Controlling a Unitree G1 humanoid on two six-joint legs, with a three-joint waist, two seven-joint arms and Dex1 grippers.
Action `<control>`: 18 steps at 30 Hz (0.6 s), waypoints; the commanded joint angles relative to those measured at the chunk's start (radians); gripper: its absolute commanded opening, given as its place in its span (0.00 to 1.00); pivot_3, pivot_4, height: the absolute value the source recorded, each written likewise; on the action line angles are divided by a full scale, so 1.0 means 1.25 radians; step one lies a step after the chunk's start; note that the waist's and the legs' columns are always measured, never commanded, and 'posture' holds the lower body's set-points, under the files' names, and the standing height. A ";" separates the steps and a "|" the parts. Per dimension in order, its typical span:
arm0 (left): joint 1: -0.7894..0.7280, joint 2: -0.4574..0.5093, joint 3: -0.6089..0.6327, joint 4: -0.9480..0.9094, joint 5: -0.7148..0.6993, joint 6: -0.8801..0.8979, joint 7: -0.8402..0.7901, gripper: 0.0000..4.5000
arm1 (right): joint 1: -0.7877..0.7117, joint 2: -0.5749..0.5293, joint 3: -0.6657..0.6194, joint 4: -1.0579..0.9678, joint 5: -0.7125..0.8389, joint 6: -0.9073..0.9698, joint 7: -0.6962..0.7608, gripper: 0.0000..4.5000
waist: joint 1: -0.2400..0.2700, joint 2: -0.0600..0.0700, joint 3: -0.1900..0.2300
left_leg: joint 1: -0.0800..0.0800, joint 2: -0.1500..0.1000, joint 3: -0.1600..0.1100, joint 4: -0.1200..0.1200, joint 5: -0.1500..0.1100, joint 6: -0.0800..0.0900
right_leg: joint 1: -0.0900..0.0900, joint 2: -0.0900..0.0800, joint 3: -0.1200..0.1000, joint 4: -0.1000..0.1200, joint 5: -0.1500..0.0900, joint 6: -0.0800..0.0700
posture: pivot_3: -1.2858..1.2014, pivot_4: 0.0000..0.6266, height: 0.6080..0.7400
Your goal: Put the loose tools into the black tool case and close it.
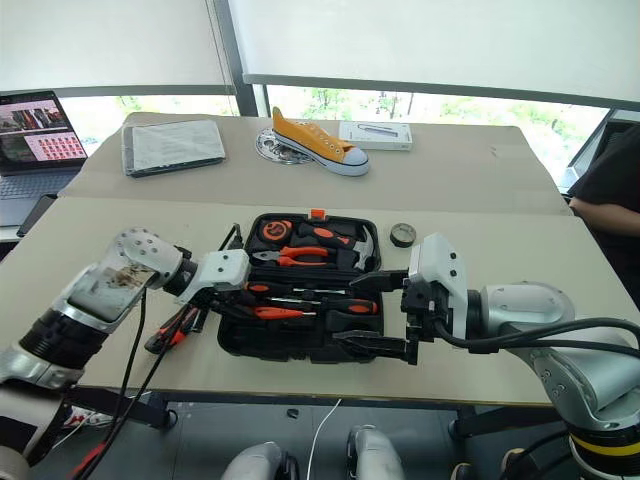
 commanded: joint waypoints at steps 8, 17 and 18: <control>-0.016 -0.001 0.004 0.013 0.033 -0.012 -0.028 0.10 | 0.003 0.007 -0.021 -0.034 0.047 -0.010 -0.044 1.00 | 0.000 0.000 0.000 | -0.001 0.000 -0.001 0.001 0.000 0.001 | 0.000 -0.001 0.000 0.000 -0.001 0.004 | 0.52 0.24 0.94; -0.025 -0.024 0.011 0.015 0.029 0.024 -0.024 0.10 | -0.015 0.013 -0.016 -0.031 0.063 0.000 -0.064 1.00 | 0.001 0.000 0.000 | -0.001 0.000 -0.001 0.001 0.000 0.001 | 0.000 -0.001 0.000 0.000 -0.001 0.004 | 0.52 0.24 0.94; -0.027 -0.027 0.011 0.018 0.032 0.022 -0.022 0.10 | -0.015 0.012 -0.017 -0.031 0.067 0.002 -0.066 1.00 | 0.001 0.000 0.000 | -0.001 0.000 -0.001 0.001 0.000 0.001 | 0.000 -0.001 0.000 0.000 -0.001 0.004 | 0.52 0.24 0.94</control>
